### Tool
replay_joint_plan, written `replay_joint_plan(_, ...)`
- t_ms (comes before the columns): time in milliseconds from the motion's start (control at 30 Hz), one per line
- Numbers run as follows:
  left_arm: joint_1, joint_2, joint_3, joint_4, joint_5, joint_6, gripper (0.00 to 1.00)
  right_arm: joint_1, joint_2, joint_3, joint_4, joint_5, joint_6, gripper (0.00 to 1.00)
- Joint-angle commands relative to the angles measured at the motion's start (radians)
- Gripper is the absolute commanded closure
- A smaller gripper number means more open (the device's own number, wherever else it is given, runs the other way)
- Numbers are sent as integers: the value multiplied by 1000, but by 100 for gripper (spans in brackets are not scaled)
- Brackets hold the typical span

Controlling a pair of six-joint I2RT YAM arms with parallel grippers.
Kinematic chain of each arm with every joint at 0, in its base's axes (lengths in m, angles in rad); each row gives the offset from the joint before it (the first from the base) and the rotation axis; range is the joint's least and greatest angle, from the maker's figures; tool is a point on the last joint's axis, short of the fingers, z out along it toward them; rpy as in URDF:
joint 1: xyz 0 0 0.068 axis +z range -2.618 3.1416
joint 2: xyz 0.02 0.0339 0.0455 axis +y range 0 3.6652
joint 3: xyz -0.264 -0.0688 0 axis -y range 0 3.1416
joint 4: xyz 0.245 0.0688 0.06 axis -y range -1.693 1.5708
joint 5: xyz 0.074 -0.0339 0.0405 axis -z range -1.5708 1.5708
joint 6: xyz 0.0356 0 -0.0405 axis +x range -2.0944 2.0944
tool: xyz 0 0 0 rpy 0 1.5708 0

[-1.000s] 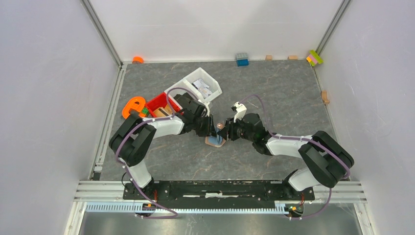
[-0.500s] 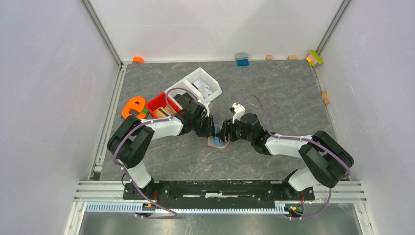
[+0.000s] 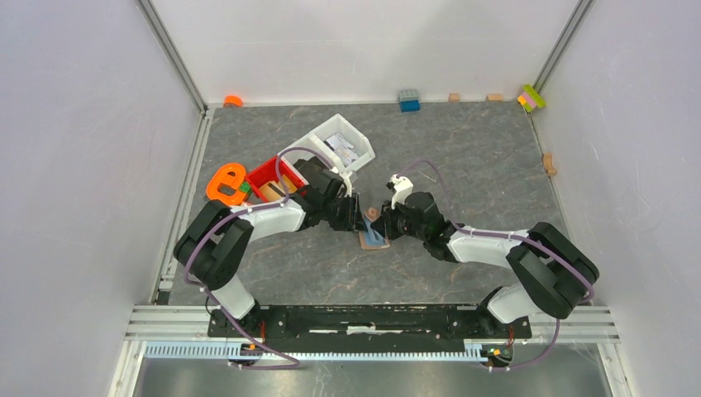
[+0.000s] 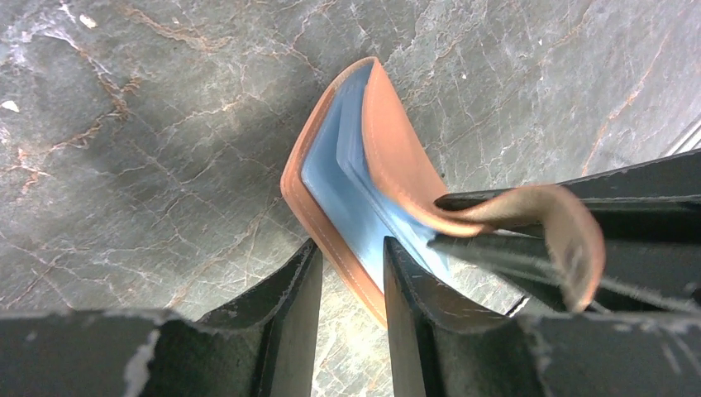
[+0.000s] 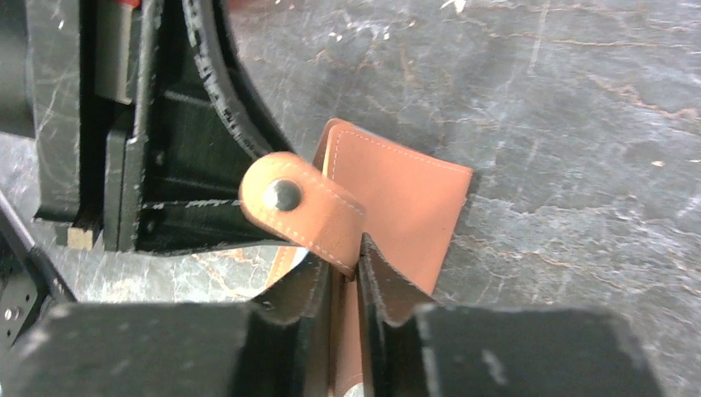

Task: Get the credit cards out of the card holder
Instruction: Open the card holder at the center of the board.

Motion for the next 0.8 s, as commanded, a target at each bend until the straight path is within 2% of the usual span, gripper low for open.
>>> replay_joint_plan(0, -3, -13, 3, 44, 30, -17, 60, -1, -15, 7, -47, 51, -14, 88)
replay_joint_plan(67, -3, -15, 1, 44, 30, -16, 60, -3, -20, 4, -46, 55, -10, 96)
replay_joint_plan(167, -1, -9, 3, 44, 32, -17, 60, -8, -27, -4, -38, 55, -1, 100)
replay_joint_plan(333, -1, 7, 7, 73, 48, -19, 60, -30, -37, -29, -9, 33, 24, 100)
replay_joint_plan(600, 20, 26, -37, 229, 184, -76, 55, -94, 12, -65, 84, -94, 87, 100)
replay_joint_plan(767, 20, 46, -35, 234, 187, -76, 54, -118, 42, -71, 112, -131, 109, 100)
